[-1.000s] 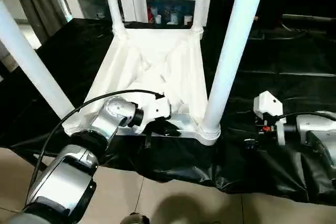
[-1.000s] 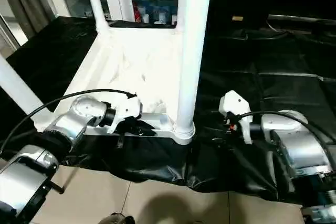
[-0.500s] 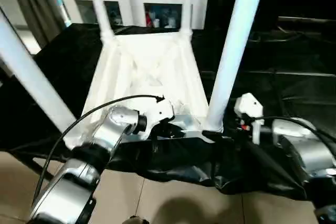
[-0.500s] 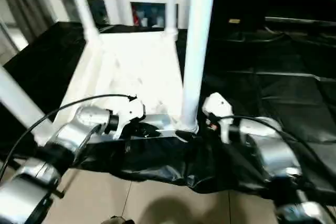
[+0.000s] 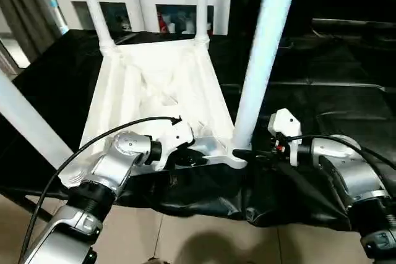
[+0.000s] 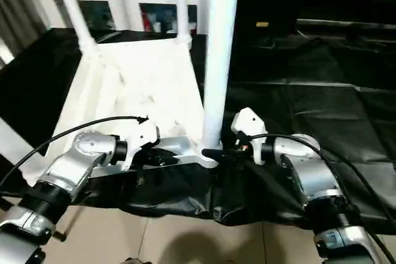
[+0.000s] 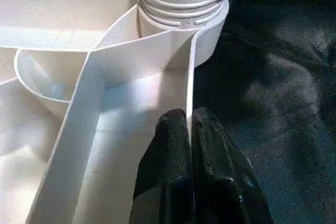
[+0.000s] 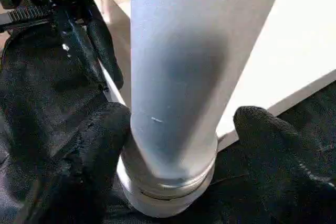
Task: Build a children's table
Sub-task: Rotate leg to tighten
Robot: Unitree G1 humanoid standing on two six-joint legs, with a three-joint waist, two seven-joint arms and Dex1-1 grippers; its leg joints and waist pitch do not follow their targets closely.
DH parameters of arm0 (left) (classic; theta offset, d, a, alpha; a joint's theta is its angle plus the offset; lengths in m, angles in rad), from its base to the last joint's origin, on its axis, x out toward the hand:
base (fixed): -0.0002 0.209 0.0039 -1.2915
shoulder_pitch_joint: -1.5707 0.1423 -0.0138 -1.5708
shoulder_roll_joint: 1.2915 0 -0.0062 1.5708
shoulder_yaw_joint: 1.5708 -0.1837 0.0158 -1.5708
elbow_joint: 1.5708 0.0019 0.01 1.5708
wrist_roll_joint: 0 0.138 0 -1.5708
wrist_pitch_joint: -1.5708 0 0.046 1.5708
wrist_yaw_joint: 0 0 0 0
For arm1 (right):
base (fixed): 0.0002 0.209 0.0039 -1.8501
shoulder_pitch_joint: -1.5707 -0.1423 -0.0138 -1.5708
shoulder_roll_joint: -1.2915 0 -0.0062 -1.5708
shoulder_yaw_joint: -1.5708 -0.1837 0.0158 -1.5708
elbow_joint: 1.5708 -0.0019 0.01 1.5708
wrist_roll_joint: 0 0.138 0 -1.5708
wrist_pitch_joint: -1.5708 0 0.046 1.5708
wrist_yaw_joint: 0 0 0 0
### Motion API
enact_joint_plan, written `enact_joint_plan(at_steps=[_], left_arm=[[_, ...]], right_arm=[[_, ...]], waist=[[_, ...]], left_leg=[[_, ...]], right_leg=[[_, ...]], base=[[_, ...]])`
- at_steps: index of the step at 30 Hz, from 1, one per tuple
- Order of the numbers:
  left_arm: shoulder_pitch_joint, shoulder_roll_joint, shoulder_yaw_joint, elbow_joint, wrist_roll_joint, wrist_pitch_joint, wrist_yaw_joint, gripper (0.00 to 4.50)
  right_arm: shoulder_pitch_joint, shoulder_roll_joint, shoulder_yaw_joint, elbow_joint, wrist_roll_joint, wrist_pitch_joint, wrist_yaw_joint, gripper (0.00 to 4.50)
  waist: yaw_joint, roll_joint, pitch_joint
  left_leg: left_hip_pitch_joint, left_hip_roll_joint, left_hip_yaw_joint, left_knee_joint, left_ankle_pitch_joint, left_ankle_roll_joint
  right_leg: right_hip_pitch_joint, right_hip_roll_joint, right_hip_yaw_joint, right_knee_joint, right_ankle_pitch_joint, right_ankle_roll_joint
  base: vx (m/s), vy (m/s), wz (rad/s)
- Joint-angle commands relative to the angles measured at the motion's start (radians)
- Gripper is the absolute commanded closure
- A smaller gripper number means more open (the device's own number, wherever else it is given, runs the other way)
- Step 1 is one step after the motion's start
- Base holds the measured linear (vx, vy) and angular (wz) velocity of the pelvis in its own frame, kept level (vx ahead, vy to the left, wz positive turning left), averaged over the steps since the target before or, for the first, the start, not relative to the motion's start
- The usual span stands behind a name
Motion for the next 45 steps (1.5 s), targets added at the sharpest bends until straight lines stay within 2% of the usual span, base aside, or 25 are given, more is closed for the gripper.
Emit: enact_joint_plan(at_steps=[1, 7, 11, 12, 15, 17, 18, 19, 20, 21, 23, 25, 27, 28, 29, 32, 34, 35, 36, 40, 45], left_arm=[[0.018, 0.021, 0.017, 0.009, -0.005, 0.021, 0.014, 4.50], [0.021, 0.022, 0.023, -0.009, -0.005, 0.039, 0.022, 4.50], [0.021, 0.004, 0.043, -0.015, -0.018, 0.056, 0.059, 4.50], [0.020, 0.001, 0.044, -0.014, -0.018, 0.057, 0.065, 4.50], [0.009, -0.025, 0.054, -0.005, -0.014, 0.074, 0.120, 4.50], [-0.006, -0.048, 0.057, 0.010, -0.003, 0.085, 0.171, 4.50], [-0.036, -0.095, 0.065, 0.047, 0.013, 0.095, 0.253, 4.50], [-0.048, -0.114, 0.069, 0.060, 0.017, 0.100, 0.281, 4.50], [-0.063, -0.133, 0.074, 0.076, 0.022, 0.101, 0.313, 4.50], [-0.070, -0.142, 0.077, 0.085, 0.025, 0.099, 0.330, 4.50], [-0.107, -0.184, 0.083, 0.126, 0.035, 0.086, 0.395, 4.50], [-0.123, -0.199, 0.082, 0.141, 0.037, 0.072, 0.413, 4.50], [-0.130, -0.202, 0.073, 0.146, 0.040, 0.057, 0.408, 4.50], [-0.130, -0.200, 0.069, 0.144, 0.040, 0.053, 0.398, 4.50], [-0.129, -0.198, 0.067, 0.143, 0.042, 0.047, 0.383, 4.50], [-0.116, -0.173, 0.059, 0.130, 0.036, 0.026, 0.323, 4.50], [-0.106, -0.151, 0.053, 0.124, 0.029, 0.015, 0.277, 4.50], [-0.098, -0.136, 0.050, 0.114, 0.022, -0.002, 0.244, 4.50], [-0.090, -0.122, 0.048, 0.103, 0.014, 0.000, 0.213, 4.50], [-0.056, -0.035, 0.027, 0.067, -0.012, -0.035, 0.040, 4.50], [-0.040, 0.005, 0.033, 0.037, -0.050, -0.027, -0.066, 4.50]], right_arm=[[-0.017, 0.005, 0.015, 0.047, -0.034, -0.020, -0.009, 1.31], [-0.031, 0.027, 0.027, 0.087, -0.034, -0.030, -0.005, 1.80], [-0.023, 0.062, 0.006, 0.103, -0.010, -0.010, -0.043, 2.01], [-0.021, 0.066, 0.003, 0.105, -0.010, -0.009, -0.052, 2.15], [-0.016, 0.107, -0.018, 0.130, -0.009, 0.000, -0.136, 2.24], [-0.015, 0.143, -0.037, 0.156, -0.014, 0.010, -0.216, 2.33], [-0.016, 0.204, -0.069, 0.195, -0.014, 0.036, -0.345, 2.35], [-0.016, 0.226, -0.079, 0.209, -0.016, 0.046, -0.393, 2.37], [-0.017, 0.246, -0.083, 0.223, -0.023, 0.053, -0.439, 2.39], [-0.017, 0.255, -0.082, 0.227, -0.028, 0.053, -0.455, 2.40], [-0.012, 0.305, -0.066, 0.231, -0.055, 0.050, -0.523, 2.44], [-0.011, 0.334, -0.053, 0.224, -0.063, 0.054, -0.539, 2.44], [-0.011, 0.352, -0.033, 0.216, -0.071, 0.041, -0.529, 2.44], [-0.011, 0.356, -0.031, 0.213, -0.065, 0.033, -0.514, 2.44], [-0.012, 0.362, -0.040, 0.210, -0.046, 0.035, -0.496, 1.89], [-0.021, 0.353, -0.060, 0.191, -0.003, 0.054, -0.448, 1.56], [-0.028, 0.326, -0.053, 0.184, -0.011, 0.046, -0.416, 1.56], [-0.031, 0.306, -0.047, 0.178, -0.014, 0.040, -0.386, 1.40], [-0.033, 0.287, -0.042, 0.170, -0.010, 0.039, -0.352, 1.32], [-0.036, 0.185, -0.037, 0.114, 0.046, 0.085, -0.155, 1.32], [-0.038, 0.116, -0.021, 0.101, 0.050, 0.091, -0.031, 1.32]], waist=[[0.011, -0.023, -0.067], [0.003, -0.024, -0.062], [-0.002, -0.029, -0.059], [-0.003, -0.027, -0.058], [-0.007, -0.027, -0.057], [-0.007, -0.027, -0.054], [-0.010, -0.025, -0.051], [-0.009, -0.024, -0.050], [-0.011, -0.026, -0.051], [-0.010, -0.027, -0.051], [-0.009, -0.024, -0.047], [-0.008, -0.025, -0.047], [-0.008, -0.020, -0.048], [-0.009, -0.022, -0.050], [-0.009, -0.022, -0.050], [-0.007, -0.020, -0.050], [-0.006, -0.023, -0.052], [-0.006, -0.023, -0.051], [-0.005, -0.027, -0.052], [0.003, -0.025, -0.053], [0.020, -0.023, -0.059]], left_leg=[[0.015, 0.029, -0.020, -0.068, -0.276, 0.061], [0.016, 0.028, -0.022, -0.072, -0.313, 0.049], [0.017, 0.029, -0.024, -0.077, -0.336, 0.040], [0.017, 0.028, -0.025, -0.079, -0.342, 0.037], [0.019, 0.028, -0.026, -0.083, -0.350, 0.028], [0.025, 0.028, -0.025, -0.084, -0.365, 0.022], [0.030, 0.026, -0.024, -0.085, -0.383, 0.015], [0.035, 0.026, -0.024, -0.085, -0.395, 0.010], [0.036, 0.024, -0.027, -0.085, -0.408, 0.000], [0.033, 0.023, -0.028, -0.087, -0.407, -0.001], [0.041, 0.022, -0.026, -0.085, -0.434, 0.001], [0.039, 0.021, -0.031, -0.090, -0.448, -0.002], [0.039, 0.023, -0.033, -0.095, -0.451, 0.002], [0.035, 0.024, -0.033, -0.099, -0.441, 0.006], [0.034, 0.025, -0.033, -0.101, -0.438, 0.007], [0.034, 0.027, -0.030, -0.104, -0.429, 0.020], [0.030, 0.027, -0.029, -0.104, -0.407, 0.026], [0.029, 0.027, -0.029, -0.104, -0.401, 0.028], [0.029, 0.028, -0.027, -0.103, -0.395, 0.034], [0.031, 0.032, -0.022, -0.100, -0.351, 0.051], [0.030, 0.039, -0.013, -0.094, -0.264, 0.064]], right_leg=[[0.042, -0.046, 0.027, -0.091, -0.303, -0.209], [0.041, -0.046, 0.027, -0.096, -0.358, -0.198], [0.040, -0.045, 0.027, -0.099, -0.379, -0.191], [0.040, -0.046, 0.026, -0.099, -0.386, -0.190], [0.040, -0.046, 0.024, -0.103, -0.401, -0.181], [0.034, -0.045, 0.026, -0.108, -0.420, -0.179], [0.027, -0.044, 0.027, -0.113, -0.441, -0.174], [0.024, -0.043, 0.026, -0.116, -0.457, -0.170], [0.025, -0.046, 0.026, -0.118, -0.483, -0.160], [0.028, -0.046, 0.024, -0.118, -0.490, -0.154], [0.015, -0.044, 0.026, -0.128, -0.520, -0.137], [0.019, -0.046, 0.022, -0.133, -0.553, -0.115], [0.023, -0.047, 0.020, -0.135, -0.537, -0.111], [0.027, -0.047, 0.020, -0.135, -0.506, -0.115], [0.029, -0.047, 0.020, -0.134, -0.491, -0.119], [0.030, -0.047, 0.023, -0.132, -0.432, -0.146], [0.035, -0.048, 0.024, -0.129, -0.397, -0.157], [0.036, -0.048, 0.024, -0.128, -0.390, -0.160], [0.036, -0.049, 0.024, -0.129, -0.385, -0.163], [0.039, -0.048, 0.026, -0.121, -0.334, -0.191], [0.040, -0.047, 0.027, -0.103, -0.205, -0.238]], base=[[0.000, 0.000, 0.00], [0.000, 0.000, 0.00], [0.000, 0.000, 0.00], [0.000, 0.000, 0.00], [0.000, 0.000, 0.00], [0.000, 0.000, 0.00], [0.000, 0.000, 0.00], [0.000, 0.000, 0.00], [0.000, 0.000, 0.00], [0.000, 0.000, 0.00], [0.000, 0.000, 0.00], [0.000, 0.000, 0.00], [0.000, 0.000, 0.00], [0.000, 0.000, 0.00], [0.000, 0.000, 0.00], [0.000, 0.000, 0.00], [0.000, 0.000, 0.00], [0.000, 0.000, 0.00], [0.000, 0.000, 0.00], [0.000, 0.000, 0.00], [0.011, -0.001, 0.00]])
